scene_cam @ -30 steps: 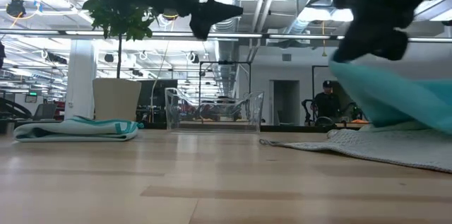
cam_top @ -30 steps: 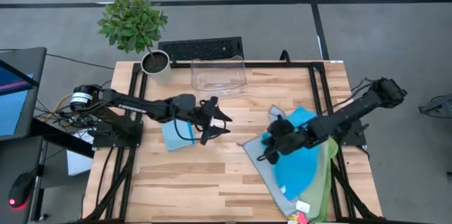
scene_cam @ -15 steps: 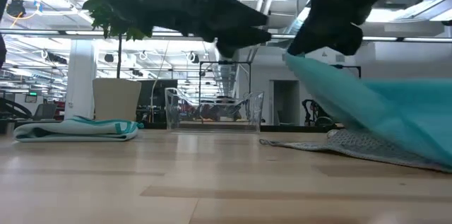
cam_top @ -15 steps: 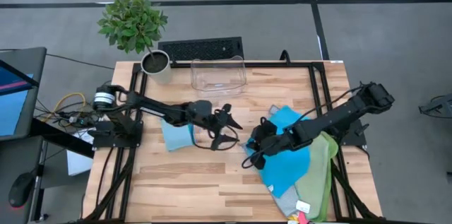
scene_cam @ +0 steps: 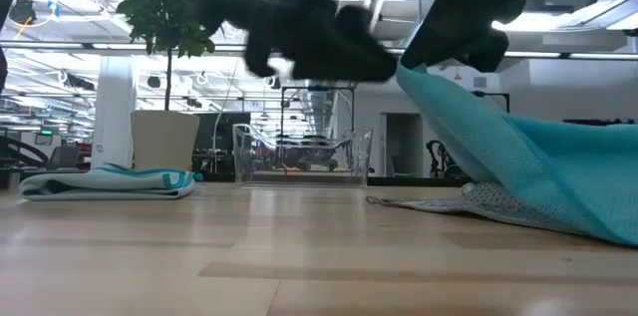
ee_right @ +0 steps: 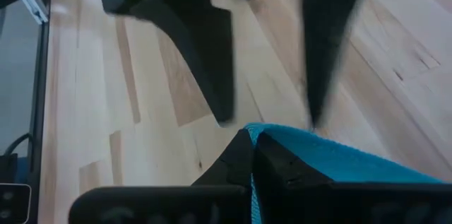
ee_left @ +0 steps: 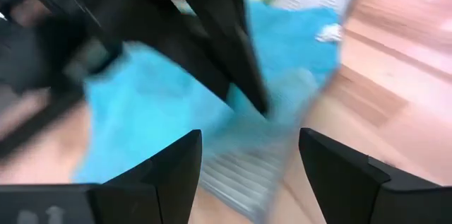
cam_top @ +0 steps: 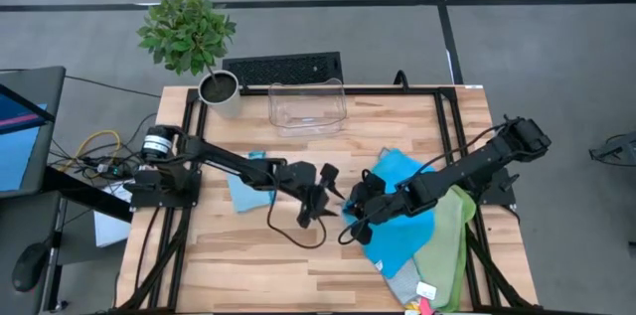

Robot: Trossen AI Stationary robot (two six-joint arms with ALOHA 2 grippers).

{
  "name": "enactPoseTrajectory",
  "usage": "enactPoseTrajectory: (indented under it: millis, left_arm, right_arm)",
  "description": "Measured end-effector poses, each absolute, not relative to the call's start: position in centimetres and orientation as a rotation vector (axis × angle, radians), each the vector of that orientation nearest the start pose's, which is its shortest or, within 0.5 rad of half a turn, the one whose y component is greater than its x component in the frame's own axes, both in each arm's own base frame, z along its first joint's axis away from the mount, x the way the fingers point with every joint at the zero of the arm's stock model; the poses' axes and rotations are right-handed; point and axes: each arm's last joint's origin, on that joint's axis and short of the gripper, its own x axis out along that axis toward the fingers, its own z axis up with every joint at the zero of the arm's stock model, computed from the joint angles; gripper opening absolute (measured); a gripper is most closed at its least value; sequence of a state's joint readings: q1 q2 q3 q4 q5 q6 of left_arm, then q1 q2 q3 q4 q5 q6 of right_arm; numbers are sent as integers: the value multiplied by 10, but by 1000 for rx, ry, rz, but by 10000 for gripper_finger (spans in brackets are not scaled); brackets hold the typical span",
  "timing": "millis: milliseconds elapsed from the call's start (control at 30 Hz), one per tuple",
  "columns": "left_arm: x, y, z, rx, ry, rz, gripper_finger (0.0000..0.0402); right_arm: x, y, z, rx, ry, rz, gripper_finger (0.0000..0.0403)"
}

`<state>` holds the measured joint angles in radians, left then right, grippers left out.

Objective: Fold microfiber towels
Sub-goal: Fold the blue microfiber cloth

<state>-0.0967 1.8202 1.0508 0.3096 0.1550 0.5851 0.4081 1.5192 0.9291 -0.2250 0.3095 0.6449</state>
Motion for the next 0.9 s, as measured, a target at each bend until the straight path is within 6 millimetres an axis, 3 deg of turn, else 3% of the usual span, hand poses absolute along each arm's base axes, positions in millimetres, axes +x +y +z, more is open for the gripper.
enactPoseTrajectory:
  millis: [233,333,467,900]
  left_arm:
    - [394,-43,203,641,327,-364,231]
    - [395,-44,202,657,325,-437,230]
    - [399,-47,185,697,404,-459,230]
    - [410,-55,200,759,338,-489,220]
  right_arm:
    - [286,118,212,324,752,-143,28]
    - [285,118,212,324,756,-136,25]
    - [285,119,211,323,757,-132,26]
    - [286,122,211,316,753,-113,28]
